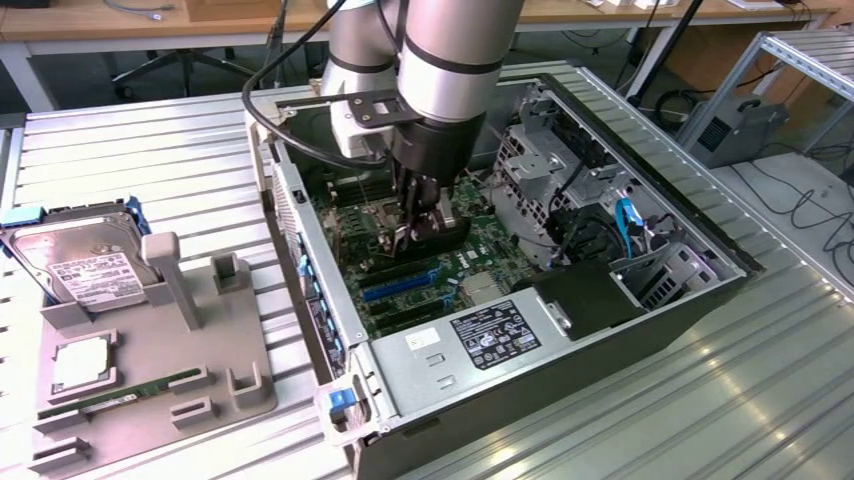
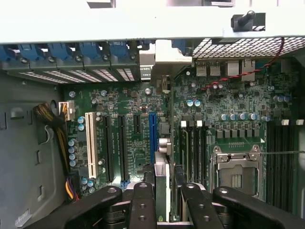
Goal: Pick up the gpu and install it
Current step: 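Insert the gpu into the slot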
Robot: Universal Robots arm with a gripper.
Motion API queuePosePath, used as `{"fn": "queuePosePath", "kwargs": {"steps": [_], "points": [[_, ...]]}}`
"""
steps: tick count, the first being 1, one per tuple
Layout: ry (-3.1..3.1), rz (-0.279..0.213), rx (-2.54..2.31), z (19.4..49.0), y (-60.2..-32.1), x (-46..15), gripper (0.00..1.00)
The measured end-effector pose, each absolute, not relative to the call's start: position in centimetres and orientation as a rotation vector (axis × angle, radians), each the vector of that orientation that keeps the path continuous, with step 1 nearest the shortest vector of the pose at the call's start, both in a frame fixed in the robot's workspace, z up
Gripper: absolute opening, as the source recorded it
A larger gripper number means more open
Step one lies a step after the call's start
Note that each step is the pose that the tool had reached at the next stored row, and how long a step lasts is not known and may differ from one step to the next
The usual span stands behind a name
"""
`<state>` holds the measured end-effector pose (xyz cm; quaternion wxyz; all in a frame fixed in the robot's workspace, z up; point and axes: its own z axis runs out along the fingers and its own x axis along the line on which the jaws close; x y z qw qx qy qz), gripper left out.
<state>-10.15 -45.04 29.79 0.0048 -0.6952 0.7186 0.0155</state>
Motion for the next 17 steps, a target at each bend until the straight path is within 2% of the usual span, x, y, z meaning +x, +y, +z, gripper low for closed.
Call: {"fn": "queuePosePath", "kwargs": {"steps": [17], "points": [[2.251, 0.048, -2.178, 29.01, -45.37, -10.21, 0.26]]}}
